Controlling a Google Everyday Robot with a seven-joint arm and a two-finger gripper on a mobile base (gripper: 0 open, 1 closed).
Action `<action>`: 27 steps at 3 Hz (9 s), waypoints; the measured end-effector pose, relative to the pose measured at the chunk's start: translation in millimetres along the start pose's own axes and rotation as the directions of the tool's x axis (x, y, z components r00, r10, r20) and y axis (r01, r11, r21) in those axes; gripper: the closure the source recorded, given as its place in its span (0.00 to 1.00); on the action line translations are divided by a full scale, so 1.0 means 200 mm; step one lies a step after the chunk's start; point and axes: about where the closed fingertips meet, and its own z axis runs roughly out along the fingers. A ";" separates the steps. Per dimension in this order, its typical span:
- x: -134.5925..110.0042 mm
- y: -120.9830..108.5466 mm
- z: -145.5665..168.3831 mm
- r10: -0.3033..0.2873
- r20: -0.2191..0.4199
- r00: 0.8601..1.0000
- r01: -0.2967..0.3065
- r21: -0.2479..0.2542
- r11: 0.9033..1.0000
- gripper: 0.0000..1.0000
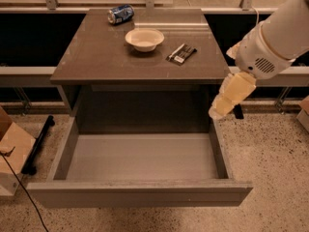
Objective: Place rxbar chocolate into top drawer
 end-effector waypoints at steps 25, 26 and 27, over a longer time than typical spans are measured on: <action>0.06 0.14 0.84 0.229 0.121 0.966 -0.215 -0.122 0.969 1.00; 0.24 0.25 0.99 0.311 0.097 0.945 -0.295 -0.148 0.944 1.00; 0.43 0.26 1.23 0.394 0.101 0.914 -0.378 -0.145 0.914 1.00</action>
Offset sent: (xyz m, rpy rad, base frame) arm 0.1305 0.0339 -0.0137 0.2074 -0.1031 -0.1145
